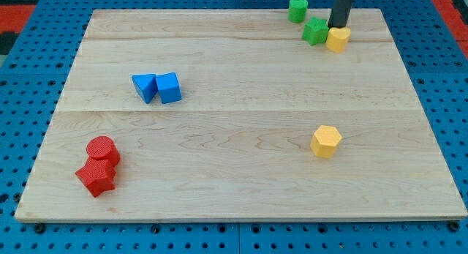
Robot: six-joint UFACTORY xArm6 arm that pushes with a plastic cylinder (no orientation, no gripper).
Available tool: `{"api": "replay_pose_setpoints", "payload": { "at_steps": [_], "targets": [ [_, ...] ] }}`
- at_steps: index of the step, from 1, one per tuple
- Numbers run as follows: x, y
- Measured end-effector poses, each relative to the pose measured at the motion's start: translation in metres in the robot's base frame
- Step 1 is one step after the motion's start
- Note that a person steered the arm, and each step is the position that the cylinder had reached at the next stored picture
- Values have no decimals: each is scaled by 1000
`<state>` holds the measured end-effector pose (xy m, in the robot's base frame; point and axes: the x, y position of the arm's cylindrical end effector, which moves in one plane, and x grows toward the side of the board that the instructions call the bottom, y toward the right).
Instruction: Move the green circle to the top center
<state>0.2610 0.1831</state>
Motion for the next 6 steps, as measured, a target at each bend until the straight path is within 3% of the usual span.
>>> {"api": "replay_pose_setpoints", "payload": {
  "at_steps": [1,2,3,4,6],
  "targets": [
    [1,-34],
    [-18,22],
    [-68,2],
    [-69,-34],
    [-4,-232]
  ]
}}
